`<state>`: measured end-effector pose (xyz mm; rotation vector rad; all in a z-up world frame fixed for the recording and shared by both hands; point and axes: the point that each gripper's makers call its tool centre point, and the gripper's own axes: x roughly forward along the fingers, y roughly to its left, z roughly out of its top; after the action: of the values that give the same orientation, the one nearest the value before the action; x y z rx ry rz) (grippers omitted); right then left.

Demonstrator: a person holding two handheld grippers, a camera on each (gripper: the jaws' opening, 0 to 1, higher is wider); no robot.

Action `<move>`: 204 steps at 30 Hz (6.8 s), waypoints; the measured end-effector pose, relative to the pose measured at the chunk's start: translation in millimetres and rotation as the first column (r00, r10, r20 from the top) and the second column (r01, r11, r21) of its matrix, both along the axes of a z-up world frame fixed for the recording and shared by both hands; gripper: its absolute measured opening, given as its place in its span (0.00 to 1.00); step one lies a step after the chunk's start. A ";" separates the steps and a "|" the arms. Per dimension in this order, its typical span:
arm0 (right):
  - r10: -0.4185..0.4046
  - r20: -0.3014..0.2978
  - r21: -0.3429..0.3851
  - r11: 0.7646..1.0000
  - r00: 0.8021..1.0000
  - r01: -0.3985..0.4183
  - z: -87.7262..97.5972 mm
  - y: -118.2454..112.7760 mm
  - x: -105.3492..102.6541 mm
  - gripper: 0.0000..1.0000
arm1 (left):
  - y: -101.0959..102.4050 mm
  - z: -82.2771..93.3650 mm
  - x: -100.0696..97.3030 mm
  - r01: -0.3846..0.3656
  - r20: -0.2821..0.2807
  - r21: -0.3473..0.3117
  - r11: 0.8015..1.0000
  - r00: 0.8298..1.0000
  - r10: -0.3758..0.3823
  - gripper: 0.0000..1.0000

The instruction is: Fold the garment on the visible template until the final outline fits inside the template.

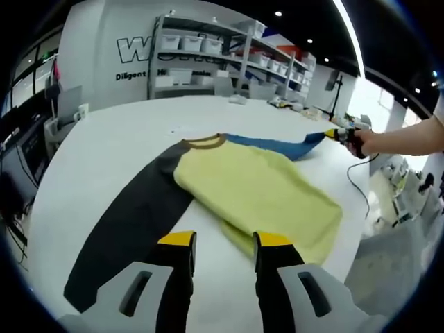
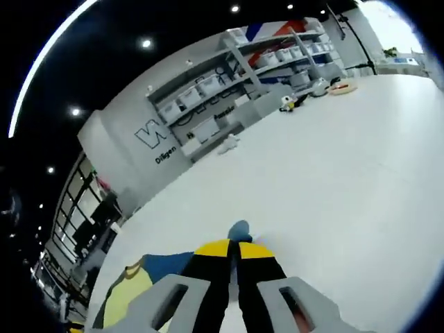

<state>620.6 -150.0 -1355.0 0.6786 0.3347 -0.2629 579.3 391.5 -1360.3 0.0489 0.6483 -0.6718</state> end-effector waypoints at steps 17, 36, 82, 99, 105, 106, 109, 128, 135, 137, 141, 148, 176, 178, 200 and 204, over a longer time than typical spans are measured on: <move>-0.231 -0.120 0.092 0.966 0.965 0.243 -43.4 -24.9 -29.2 0.00 | 2.4 0.3 -0.3 0.002 -0.001 0.001 1.000 1.000 -0.002 0.32; 0.130 -0.323 -0.412 0.873 0.937 -0.263 -39.4 -3.3 2.4 0.17 | 3.3 -2.5 -0.9 0.002 -0.004 -0.007 1.000 1.000 -0.002 0.32; 0.173 -0.434 -0.504 0.767 0.884 -0.398 -43.8 -36.8 27.0 0.00 | 11.0 -9.6 0.1 -0.023 -0.021 0.007 1.000 1.000 0.024 0.32; 0.107 -0.454 -0.416 0.852 0.885 -0.317 -59.5 -70.9 12.4 0.00 | 25.0 -16.9 0.0 -0.024 -0.040 0.042 0.999 0.999 0.026 0.32; 0.095 -0.466 -0.445 0.834 0.880 -0.326 -55.5 -72.0 10.6 0.00 | 32.9 -22.5 -0.9 -0.034 -0.053 0.049 0.998 0.998 0.036 0.32; 0.083 -0.455 -0.457 0.833 0.887 -0.312 -51.4 -73.6 9.8 0.00 | 32.8 -25.0 -1.8 -0.031 -0.057 0.052 0.998 0.998 0.034 0.32; 0.088 -0.431 -0.473 0.826 0.898 -0.308 -42.8 -67.8 10.0 0.06 | 29.1 -29.4 -5.3 -0.018 -0.068 0.049 0.999 0.997 0.021 0.31; 0.507 -0.267 -0.438 0.693 0.819 -0.572 -25.5 89.5 -20.9 0.08 | -13.0 -40.1 -20.0 0.106 -0.106 0.005 0.994 0.989 -0.105 0.30; 0.692 -0.249 -0.412 0.557 0.677 -0.721 -31.6 178.3 -52.5 0.10 | -26.2 -46.8 -19.3 0.137 -0.119 -0.001 0.991 0.983 -0.137 0.28; 0.734 -0.271 -0.405 0.499 0.622 -0.766 -36.7 196.6 -60.6 0.11 | -30.6 -48.2 -17.2 0.143 -0.122 -0.001 0.990 0.982 -0.142 0.28; 0.793 -0.220 -0.367 0.471 0.567 -0.802 -36.6 236.1 -73.1 0.11 | -37.3 -54.4 -11.6 0.153 -0.134 0.002 0.988 0.979 -0.151 0.28; 0.875 -0.215 -0.370 0.338 0.434 -0.865 -39.6 287.7 -93.5 0.17 | -42.5 -57.4 -2.0 0.157 -0.144 0.011 0.988 0.978 -0.154 0.24; 0.920 -0.377 -0.419 -0.061 0.112 -0.906 -64.5 338.0 -153.8 0.27 | -46.3 -74.6 0.1 0.134 -0.233 0.049 0.990 0.965 -0.119 0.00; 0.914 -0.392 -0.427 -0.080 0.105 -0.901 -66.0 338.4 -154.4 0.27 | -41.4 -72.1 -2.6 0.126 -0.231 0.054 0.991 0.967 -0.110 0.00; 0.877 -0.477 -0.415 -0.161 0.064 -0.895 -88.7 328.1 -162.4 0.26 | 8.4 -50.8 -25.2 -0.148 -0.264 -0.057 0.987 0.956 0.128 0.00; 0.873 -0.483 -0.417 -0.166 0.063 -0.894 -89.5 327.4 -162.0 0.25 | 6.4 -51.9 -32.1 -0.101 -0.234 -0.024 0.995 0.968 0.093 0.00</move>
<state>458.6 177.4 -1444.5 -0.4560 0.6490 1.0484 547.2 397.8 -1412.3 -0.0956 0.8588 -0.5986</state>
